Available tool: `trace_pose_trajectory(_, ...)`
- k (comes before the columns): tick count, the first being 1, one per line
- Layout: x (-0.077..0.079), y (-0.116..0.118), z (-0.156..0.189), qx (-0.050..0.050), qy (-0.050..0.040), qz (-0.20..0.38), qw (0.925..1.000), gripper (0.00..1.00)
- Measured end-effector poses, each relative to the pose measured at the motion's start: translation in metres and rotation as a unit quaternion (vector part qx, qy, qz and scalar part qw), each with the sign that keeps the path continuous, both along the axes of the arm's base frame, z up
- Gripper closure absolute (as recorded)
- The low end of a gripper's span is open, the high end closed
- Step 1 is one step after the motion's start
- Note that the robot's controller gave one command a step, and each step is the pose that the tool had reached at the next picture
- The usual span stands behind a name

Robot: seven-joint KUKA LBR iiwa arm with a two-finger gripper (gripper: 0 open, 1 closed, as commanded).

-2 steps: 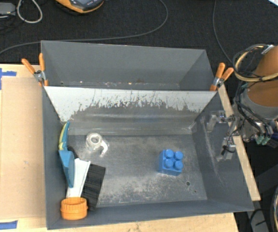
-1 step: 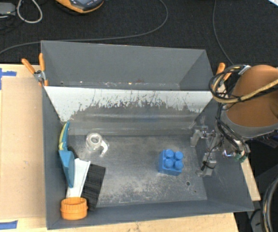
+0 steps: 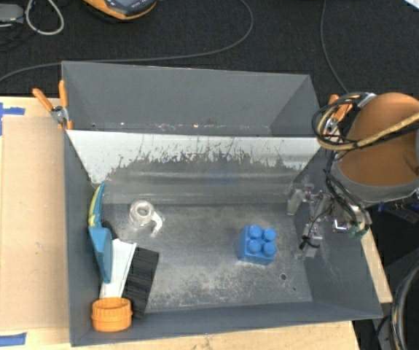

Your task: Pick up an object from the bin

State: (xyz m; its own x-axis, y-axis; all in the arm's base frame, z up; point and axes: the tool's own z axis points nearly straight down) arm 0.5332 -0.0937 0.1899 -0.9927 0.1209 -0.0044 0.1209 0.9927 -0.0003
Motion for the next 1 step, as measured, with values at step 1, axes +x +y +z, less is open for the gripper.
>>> trace_pose_trajectory(1, 0.0068, 0.0251, -0.0573, 0.002, 0.0057, 0.023, 0.9997, 0.00)
